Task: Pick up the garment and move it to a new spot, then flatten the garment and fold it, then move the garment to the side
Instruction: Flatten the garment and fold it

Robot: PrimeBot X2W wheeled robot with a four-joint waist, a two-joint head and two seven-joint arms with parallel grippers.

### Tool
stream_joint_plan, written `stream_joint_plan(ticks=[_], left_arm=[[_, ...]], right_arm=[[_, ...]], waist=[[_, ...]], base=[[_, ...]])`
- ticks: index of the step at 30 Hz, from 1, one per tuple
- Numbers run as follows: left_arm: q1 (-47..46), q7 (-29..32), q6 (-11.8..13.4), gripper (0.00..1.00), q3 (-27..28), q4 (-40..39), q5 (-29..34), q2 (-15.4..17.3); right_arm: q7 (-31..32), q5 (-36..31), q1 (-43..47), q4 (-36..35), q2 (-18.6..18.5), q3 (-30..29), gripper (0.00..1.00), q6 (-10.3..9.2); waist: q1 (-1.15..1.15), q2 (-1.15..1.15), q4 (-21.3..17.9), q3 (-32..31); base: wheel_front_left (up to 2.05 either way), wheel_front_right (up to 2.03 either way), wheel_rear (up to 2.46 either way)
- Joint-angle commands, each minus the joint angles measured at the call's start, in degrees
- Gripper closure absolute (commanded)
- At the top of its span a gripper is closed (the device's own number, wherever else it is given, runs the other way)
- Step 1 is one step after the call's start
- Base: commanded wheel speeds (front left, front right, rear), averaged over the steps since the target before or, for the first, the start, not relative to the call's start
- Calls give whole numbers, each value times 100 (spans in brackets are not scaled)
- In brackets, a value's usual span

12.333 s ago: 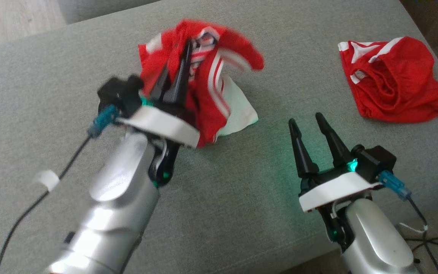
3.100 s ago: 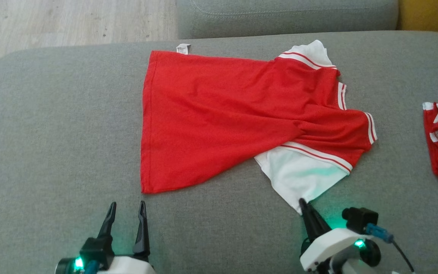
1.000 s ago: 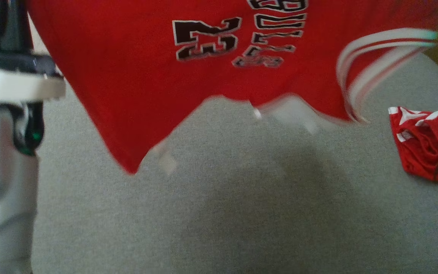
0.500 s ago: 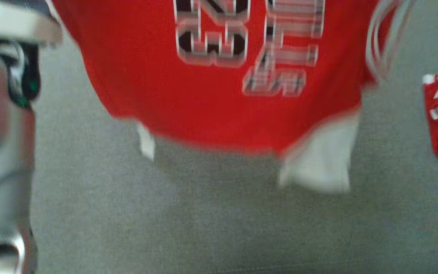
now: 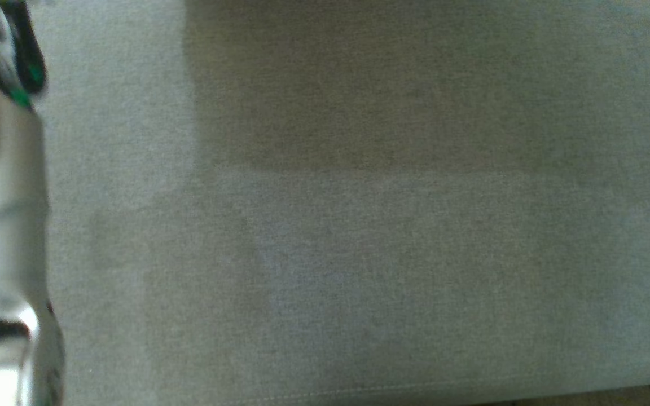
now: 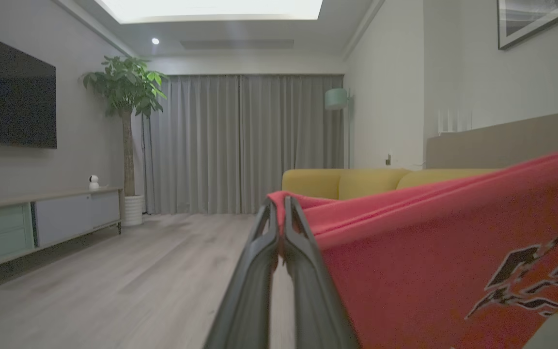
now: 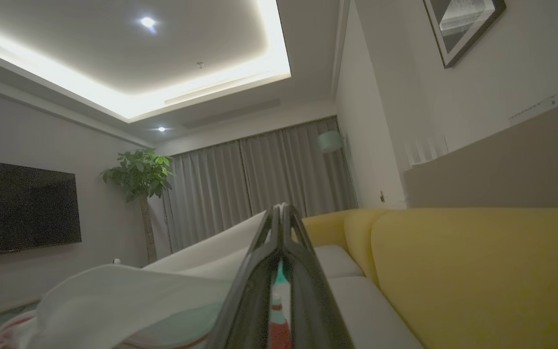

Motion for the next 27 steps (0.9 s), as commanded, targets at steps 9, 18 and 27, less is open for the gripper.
stream_joint_plan(ticks=[9,18,27], left_arm=[[2560,-21,-174,100,742,-234,-71,-483],[4230,-22,-210,100,1214,-34,45,-962],[5212,-22,-173,100,909,-22,-514,-995]], right_arm=[[-58,1090,3199,-889,63,271,100,19],[-59,1290,5451,-1385,253,887,100,19],[-60,1499,6993,-1456,299,1291,100,19]], waist=[[0,0,-228,-183],[0,0,-343,-717],[0,0,-281,-1444]], base=[[0,0,0],[0,0,0],[0,0,0]])
